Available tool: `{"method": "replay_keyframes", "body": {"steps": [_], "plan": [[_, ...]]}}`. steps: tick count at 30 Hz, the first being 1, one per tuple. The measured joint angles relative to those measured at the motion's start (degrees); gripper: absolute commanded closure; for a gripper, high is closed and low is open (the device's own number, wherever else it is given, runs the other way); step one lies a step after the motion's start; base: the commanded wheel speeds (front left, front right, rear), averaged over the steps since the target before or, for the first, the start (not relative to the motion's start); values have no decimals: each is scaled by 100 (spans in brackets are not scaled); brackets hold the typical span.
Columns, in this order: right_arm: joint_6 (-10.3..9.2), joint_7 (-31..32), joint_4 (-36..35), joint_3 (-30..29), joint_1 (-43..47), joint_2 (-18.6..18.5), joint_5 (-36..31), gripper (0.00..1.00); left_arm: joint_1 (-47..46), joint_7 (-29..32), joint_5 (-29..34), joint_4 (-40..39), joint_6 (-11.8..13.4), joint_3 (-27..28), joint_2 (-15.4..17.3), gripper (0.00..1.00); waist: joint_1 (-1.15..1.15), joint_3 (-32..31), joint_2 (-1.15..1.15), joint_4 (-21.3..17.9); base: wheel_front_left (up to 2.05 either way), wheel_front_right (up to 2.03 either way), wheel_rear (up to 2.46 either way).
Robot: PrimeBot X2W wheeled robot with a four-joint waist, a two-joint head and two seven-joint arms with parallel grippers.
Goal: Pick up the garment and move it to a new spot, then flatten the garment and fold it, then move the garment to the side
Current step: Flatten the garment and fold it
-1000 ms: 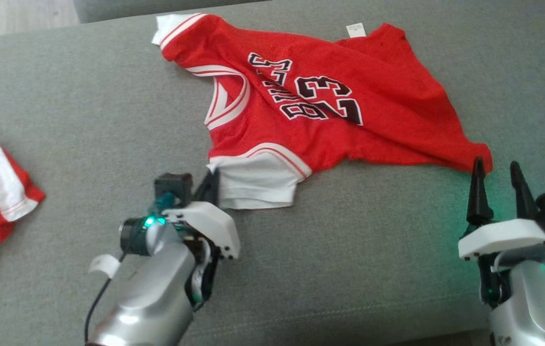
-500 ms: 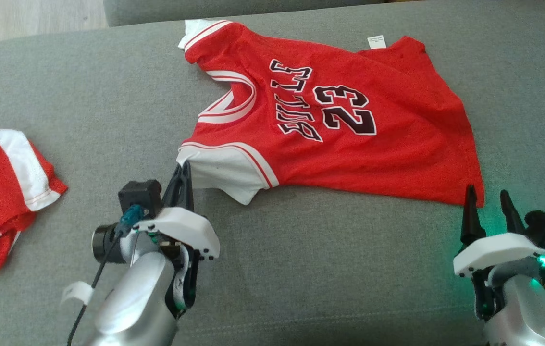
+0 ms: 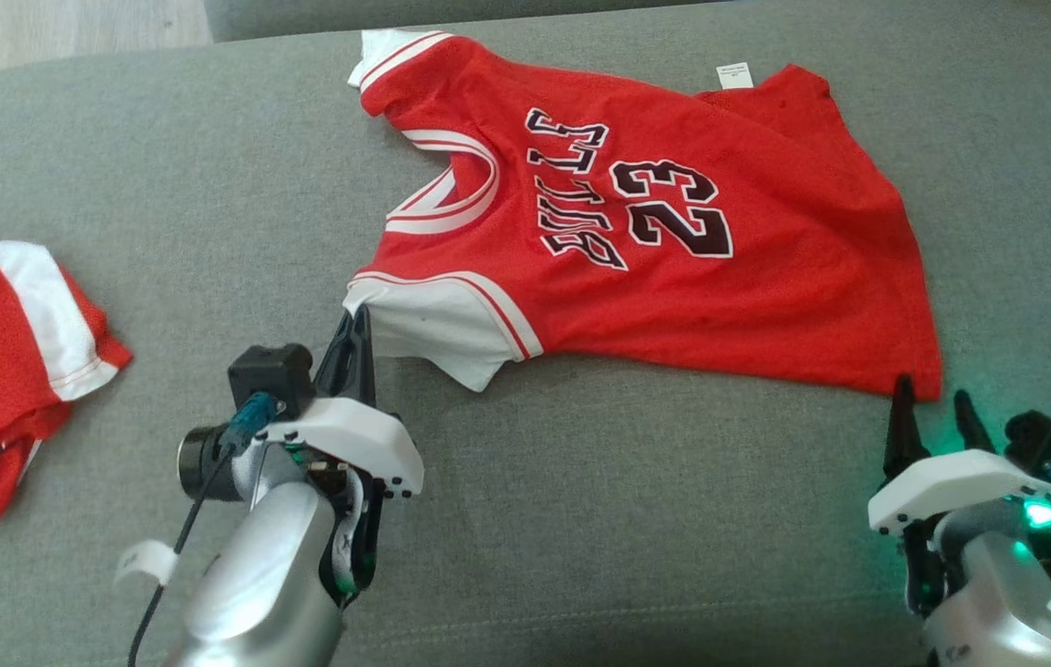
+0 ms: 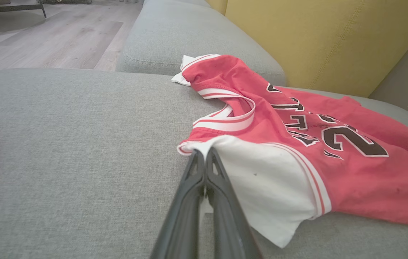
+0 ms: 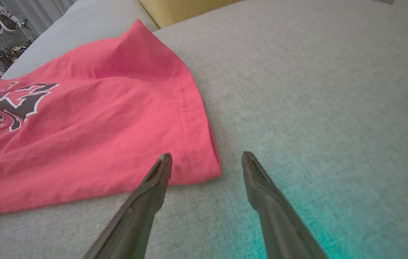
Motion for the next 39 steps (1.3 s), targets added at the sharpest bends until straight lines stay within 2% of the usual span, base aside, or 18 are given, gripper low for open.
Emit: {"method": "replay_keyframes", "body": {"steps": [1, 2, 9, 15, 21, 25, 30, 35, 39], "plan": [[0, 12, 90, 5, -20, 0, 51, 82, 0, 0, 7, 4, -37, 26, -12, 100, 0, 3, 0, 6, 0, 0, 0], [0, 24, 167, 25, -48, 0, 71, 100, 0, 0, 7, 5, -36, 47, -21, 100, 0, 6, 0, 11, 0, 0, 0], [0, 24, 268, 299, -246, -3, 73, 100, 1, 0, 101, -7, -93, 283, -49, 100, 0, -11, 0, 9, 0, 0, 0], [0, 21, -323, 628, -287, -43, -235, 100, 3, 0, 144, -314, -215, 656, -56, 100, 0, -182, 0, -13, 0, 0, 0], [0, 15, -1324, 1181, -519, -475, -333, 100, 1, 0, 281, -839, -408, 847, -14, 100, 0, -504, 0, -26, 0, 0, 0], [0, 85, -2109, 1324, -842, -783, -374, 100, -53, 0, 397, -1284, -498, 878, 165, 100, 0, -758, 0, -25, 0, 0, 0], [0, 464, -3120, 1162, -938, -969, -512, 100, -314, 209, 447, -2174, -488, 949, 396, 100, 0, -1044, 0, -14, 0, 0, 0], [0, 1053, -4198, 802, -881, -977, -592, 100, -509, 683, 547, -3172, -439, 938, 597, 100, 0, -1214, 0, 1, 0, 0, 0], [0, 1508, -4854, 776, -740, -957, -654, 100, -612, 1188, 695, -3574, -447, 825, 825, 100, 0, -1279, 0, -24, 0, 0, 0]]}}
